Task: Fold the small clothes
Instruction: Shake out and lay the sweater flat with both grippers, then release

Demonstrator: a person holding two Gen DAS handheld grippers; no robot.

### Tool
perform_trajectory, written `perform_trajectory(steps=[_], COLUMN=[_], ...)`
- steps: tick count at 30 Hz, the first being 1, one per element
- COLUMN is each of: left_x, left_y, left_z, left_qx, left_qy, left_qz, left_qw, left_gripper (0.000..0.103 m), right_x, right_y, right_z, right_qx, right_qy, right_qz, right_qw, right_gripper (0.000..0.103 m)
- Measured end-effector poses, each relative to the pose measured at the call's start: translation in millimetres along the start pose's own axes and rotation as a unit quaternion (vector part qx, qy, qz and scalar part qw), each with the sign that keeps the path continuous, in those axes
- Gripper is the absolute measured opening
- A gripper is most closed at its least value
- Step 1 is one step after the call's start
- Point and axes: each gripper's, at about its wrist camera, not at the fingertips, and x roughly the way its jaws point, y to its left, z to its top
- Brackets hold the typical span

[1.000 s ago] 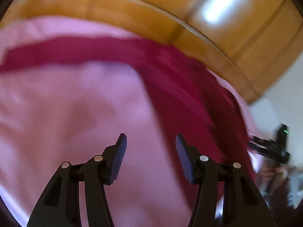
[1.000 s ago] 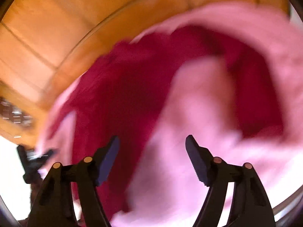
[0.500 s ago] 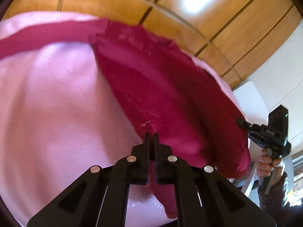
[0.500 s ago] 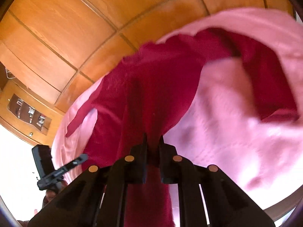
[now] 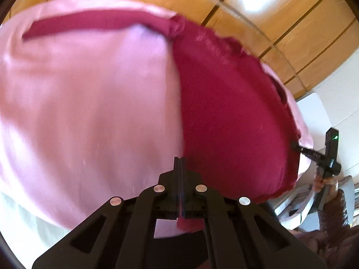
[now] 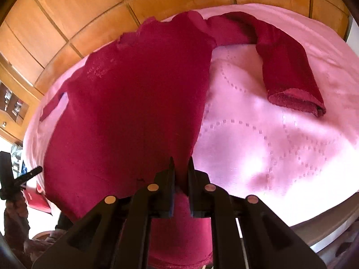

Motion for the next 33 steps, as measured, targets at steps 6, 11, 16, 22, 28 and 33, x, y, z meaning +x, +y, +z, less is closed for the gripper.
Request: perform_trajectory(steps=[6,11,16,22,28,33], left_x=[-14,1,-3,-54,-72,-55], left_y=[17,3,38,133,210,240], left_z=[6,16,35,72,128,169], left_qx=[-0.022,-0.01,-0.071,-0.184,-0.233,-0.247], left_qy=[-0.039,-0.042,-0.089,-0.178,-0.207,-0.199], left_qz=[-0.028,-0.046,0.037,0.147,0.202,0.226], left_qw=[0.9986,0.998,0.9929,0.9556,0.9283,0.921], left_gripper=[0.0,0.043,0.043,0.043,0.043,0.043], right_x=[-14,10,56,105,139,140], right_y=[19,72,149,200,197,194], right_z=[17,34,46,41,33,34], right_qx=[-0.023,-0.064,-0.134,-0.22,-0.223,-0.217], right_qy=[-0.053,-0.073,-0.075,-0.086,-0.083,-0.078], right_qz=[-0.008,0.03,0.052,0.016,0.012,0.023], right_qw=[0.998,0.995,0.987,0.971,0.971,0.973], right_gripper=[0.063,0.071,0.075,0.078,0.09,0.093])
